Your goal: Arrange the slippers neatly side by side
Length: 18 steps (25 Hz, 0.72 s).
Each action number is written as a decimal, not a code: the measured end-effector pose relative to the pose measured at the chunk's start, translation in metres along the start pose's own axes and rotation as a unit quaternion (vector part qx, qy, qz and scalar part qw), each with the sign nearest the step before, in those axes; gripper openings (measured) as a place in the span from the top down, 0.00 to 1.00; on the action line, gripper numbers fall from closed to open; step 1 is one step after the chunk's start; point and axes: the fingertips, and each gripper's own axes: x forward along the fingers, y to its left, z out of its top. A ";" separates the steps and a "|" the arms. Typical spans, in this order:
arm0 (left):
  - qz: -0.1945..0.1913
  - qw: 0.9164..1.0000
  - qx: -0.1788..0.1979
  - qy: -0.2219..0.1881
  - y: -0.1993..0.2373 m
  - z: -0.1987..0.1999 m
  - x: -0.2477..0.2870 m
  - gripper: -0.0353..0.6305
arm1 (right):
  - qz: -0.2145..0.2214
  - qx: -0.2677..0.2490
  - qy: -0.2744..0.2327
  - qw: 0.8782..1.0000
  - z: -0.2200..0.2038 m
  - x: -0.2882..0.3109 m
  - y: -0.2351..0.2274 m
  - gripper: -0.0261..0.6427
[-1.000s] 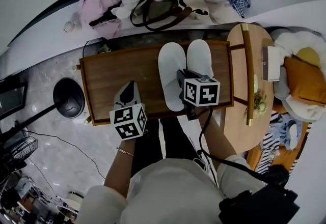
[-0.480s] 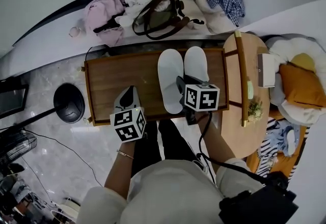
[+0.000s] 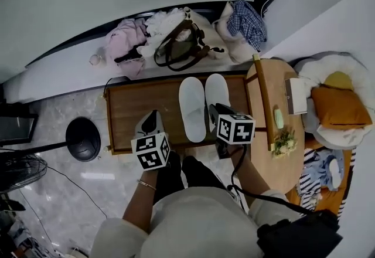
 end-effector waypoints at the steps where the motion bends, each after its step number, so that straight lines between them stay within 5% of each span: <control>1: -0.002 1.000 0.002 -0.008 -0.003 0.007 -0.002 0.93 | -0.004 0.000 -0.008 1.000 0.004 -0.007 -0.002 0.82; 18: -0.024 0.991 0.043 -0.123 -0.042 0.118 -0.018 0.93 | -0.086 -0.019 -0.154 0.984 0.085 -0.103 -0.057 0.90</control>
